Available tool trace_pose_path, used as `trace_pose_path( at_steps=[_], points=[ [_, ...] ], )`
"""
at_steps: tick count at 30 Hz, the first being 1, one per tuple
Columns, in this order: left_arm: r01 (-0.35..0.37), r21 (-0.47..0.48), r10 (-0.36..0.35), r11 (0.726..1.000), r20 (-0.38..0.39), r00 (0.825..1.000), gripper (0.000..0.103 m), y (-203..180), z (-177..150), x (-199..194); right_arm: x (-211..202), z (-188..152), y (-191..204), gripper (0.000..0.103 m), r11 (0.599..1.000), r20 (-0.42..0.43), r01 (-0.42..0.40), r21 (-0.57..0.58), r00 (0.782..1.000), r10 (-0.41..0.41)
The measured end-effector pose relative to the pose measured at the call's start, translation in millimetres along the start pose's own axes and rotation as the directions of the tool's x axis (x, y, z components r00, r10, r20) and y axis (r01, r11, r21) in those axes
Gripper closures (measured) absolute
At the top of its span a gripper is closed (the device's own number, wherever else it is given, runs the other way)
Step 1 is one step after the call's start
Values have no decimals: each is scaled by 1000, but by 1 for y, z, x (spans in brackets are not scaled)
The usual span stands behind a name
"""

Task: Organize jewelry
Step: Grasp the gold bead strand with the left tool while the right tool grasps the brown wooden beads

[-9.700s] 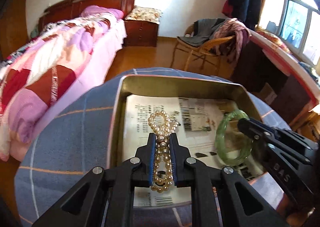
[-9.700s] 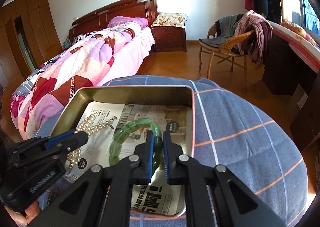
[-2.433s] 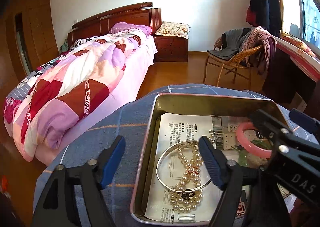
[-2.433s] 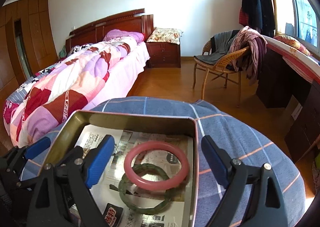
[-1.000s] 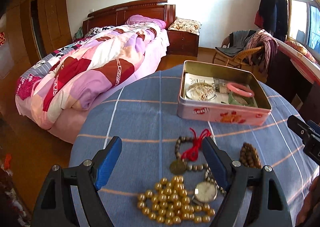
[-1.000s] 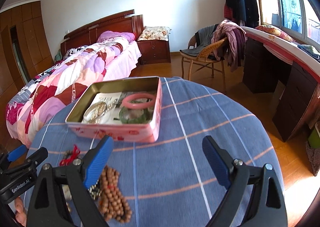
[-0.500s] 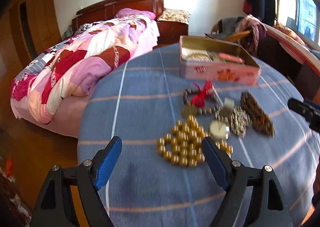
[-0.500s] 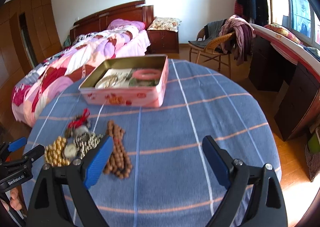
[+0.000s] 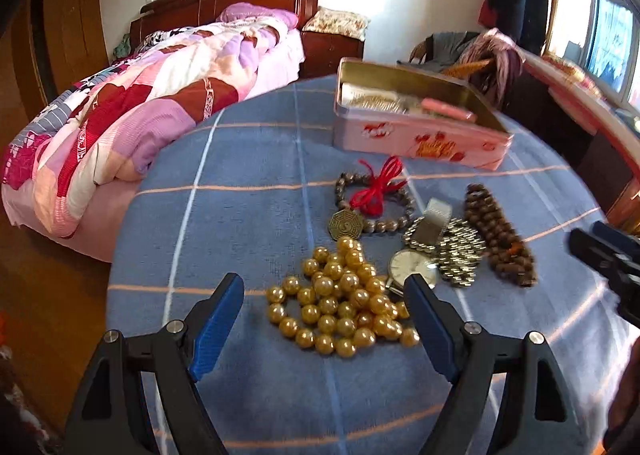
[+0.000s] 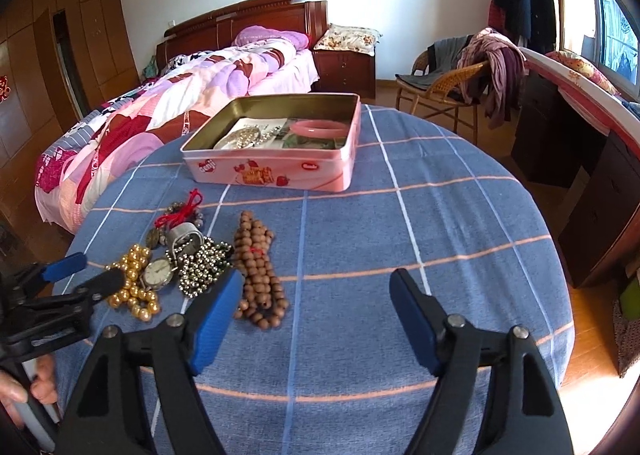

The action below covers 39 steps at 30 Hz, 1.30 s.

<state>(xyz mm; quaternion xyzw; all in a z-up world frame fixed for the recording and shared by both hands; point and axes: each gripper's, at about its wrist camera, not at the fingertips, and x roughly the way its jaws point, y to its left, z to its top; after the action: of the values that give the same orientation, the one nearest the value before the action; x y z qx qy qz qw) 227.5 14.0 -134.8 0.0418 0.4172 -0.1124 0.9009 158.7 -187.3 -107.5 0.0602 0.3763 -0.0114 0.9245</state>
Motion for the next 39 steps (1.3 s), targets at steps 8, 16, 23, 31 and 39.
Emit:
trace_pose_path(
  at_steps=[8, 16, 23, 31, 39],
  points=[
    [-19, -16, 18, 1000, -80, 997, 32, 7, 2, 16, 3, -1, -4, 24, 999, -19, -17, 37, 1000, 18],
    [-5, -2, 5, 1000, -63, 998, 82, 12, -5, 2, 3, -2, -5, 24, 1000, -21, -13, 26, 1000, 13],
    [-1, -40, -2, 999, -54, 999, 75, 14, -3, 5, 10, 4, 5, 24, 998, -45, -58, 11, 997, 58],
    [33, -19, -35, 999, -62, 997, 43, 7, -8, 1, 42, 9, 33, 33, 995, -124, -52, -84, 991, 41],
    [22, 10, -22, 1000, -44, 999, 69, 10, -11, -1, 56, 8, 43, 52, 987, -184, -47, -152, 983, 19]
  ],
)
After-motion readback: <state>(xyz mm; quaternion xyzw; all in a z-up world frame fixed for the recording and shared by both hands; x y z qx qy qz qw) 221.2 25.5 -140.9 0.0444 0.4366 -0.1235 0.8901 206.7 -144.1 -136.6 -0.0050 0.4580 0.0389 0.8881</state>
